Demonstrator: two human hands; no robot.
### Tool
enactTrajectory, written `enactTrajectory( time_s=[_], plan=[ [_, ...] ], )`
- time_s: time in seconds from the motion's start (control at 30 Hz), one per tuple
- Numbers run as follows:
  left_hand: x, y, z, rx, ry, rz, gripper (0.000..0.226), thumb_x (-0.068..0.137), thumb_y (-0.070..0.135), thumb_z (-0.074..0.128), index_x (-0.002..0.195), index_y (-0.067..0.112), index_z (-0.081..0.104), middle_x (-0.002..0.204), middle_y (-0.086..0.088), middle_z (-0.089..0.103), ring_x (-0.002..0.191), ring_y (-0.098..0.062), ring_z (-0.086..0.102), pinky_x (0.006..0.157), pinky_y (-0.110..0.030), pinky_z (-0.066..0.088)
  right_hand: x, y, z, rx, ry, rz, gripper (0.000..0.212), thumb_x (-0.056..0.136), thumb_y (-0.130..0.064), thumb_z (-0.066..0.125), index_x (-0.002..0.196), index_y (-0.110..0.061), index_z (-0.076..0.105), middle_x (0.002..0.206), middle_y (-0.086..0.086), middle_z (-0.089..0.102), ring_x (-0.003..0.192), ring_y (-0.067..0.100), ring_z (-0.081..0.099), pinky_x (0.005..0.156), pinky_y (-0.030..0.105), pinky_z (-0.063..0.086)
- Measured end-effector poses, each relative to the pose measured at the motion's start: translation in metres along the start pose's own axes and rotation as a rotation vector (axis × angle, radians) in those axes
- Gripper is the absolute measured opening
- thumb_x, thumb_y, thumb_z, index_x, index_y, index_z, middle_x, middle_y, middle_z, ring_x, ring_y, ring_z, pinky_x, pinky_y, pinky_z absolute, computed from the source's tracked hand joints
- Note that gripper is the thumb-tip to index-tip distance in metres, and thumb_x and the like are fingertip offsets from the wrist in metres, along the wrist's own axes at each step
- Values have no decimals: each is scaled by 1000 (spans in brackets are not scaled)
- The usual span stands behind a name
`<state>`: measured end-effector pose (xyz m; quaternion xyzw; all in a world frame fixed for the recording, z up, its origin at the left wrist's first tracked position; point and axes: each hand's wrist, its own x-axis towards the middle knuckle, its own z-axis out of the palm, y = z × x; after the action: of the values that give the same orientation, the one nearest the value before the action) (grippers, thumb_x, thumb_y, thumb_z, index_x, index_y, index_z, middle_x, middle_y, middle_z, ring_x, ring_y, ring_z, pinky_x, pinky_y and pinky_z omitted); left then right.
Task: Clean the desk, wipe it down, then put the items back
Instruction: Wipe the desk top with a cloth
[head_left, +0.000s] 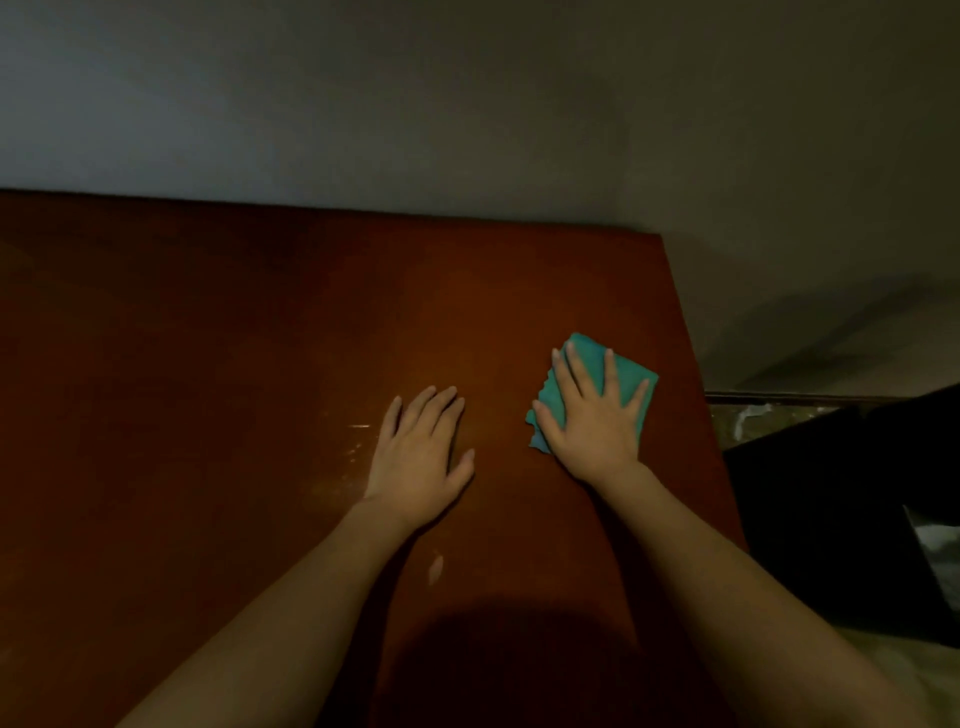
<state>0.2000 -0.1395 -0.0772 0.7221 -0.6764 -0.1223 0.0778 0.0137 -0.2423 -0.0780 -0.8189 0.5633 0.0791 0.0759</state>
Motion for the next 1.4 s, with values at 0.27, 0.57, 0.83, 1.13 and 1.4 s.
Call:
enactTrajectory(
  time_s=[0.27, 0.57, 0.83, 1.13, 1.4],
  plan=[
    [-38, -105, -28, 9, 42, -106, 65, 87, 50, 33, 140, 13, 43, 146, -2, 41, 139, -19, 31, 113, -39, 8, 23, -140, -1, -33, -10, -155, 67, 95, -60, 16, 151, -29, -6, 158, -11, -12, 144, 30, -17, 107, 66, -8],
    [-104, -259, -73, -30, 98, -283, 68, 87, 54, 29, 142, 15, 40, 147, -1, 39, 141, -19, 28, 114, -37, 7, 36, -332, -1, -61, -36, -296, 69, 94, -59, 15, 150, -27, -10, 158, -10, -15, 144, 30, -19, 108, 66, -7],
    [-184, -415, -113, -64, 143, -487, 64, 89, 52, 36, 142, 17, 39, 147, -1, 40, 141, -19, 28, 114, -35, 5, 48, -543, 1, -119, -49, -517, 69, 94, -61, 14, 149, -28, -12, 158, -10, -16, 143, 30, -20, 109, 68, -6],
    [-258, -549, -148, -88, 154, -668, 67, 85, 54, 29, 135, 15, 50, 138, -3, 51, 133, -21, 42, 111, -39, 21, 57, -732, 6, -161, -10, -677, 71, 95, -60, 17, 151, -24, -8, 159, -6, -9, 145, 31, -12, 108, 67, -4],
    [-308, -637, -168, -81, 248, -758, 69, 85, 55, 27, 139, 16, 44, 144, -2, 44, 136, -19, 35, 112, -34, 20, 62, -864, 13, -175, 21, -737, 80, 94, -62, 18, 151, -10, -5, 159, 8, -7, 146, 30, -9, 110, 65, -1]
  ],
)
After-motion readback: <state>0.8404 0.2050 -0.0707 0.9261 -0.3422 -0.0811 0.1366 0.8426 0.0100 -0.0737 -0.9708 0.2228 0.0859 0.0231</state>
